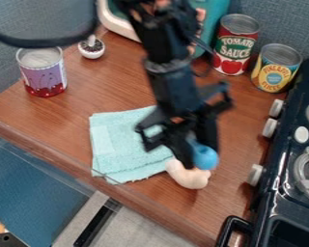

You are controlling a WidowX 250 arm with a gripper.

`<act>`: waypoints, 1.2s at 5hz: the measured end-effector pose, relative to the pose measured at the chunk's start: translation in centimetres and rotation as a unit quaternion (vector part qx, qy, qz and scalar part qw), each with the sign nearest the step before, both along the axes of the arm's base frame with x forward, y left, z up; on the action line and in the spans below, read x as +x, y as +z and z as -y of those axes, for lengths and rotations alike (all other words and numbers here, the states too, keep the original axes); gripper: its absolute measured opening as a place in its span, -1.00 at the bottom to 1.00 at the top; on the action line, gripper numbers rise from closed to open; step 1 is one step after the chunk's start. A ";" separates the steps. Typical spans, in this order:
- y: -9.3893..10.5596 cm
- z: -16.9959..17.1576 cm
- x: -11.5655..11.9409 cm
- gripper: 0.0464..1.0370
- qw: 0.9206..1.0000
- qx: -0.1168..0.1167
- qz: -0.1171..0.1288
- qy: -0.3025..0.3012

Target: Moved blue spoon to upper right side of the table

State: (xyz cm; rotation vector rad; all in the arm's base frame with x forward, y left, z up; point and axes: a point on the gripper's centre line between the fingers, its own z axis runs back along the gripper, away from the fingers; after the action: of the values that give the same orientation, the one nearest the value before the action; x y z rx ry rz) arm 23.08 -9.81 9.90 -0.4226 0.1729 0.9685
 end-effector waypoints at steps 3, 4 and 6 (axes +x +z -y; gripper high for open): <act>-2.6 1.5 -1.3 -0.37 0.990 -0.064 -0.075 -0.099; -3.1 1.3 -1.8 -0.37 0.991 -0.069 -0.080 -0.085; -4.9 -1.2 2.0 -0.38 0.994 -0.052 -0.092 -0.034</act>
State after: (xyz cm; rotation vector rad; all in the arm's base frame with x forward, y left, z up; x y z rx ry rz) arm 25.08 -8.56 4.95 -0.4205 0.4031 0.9336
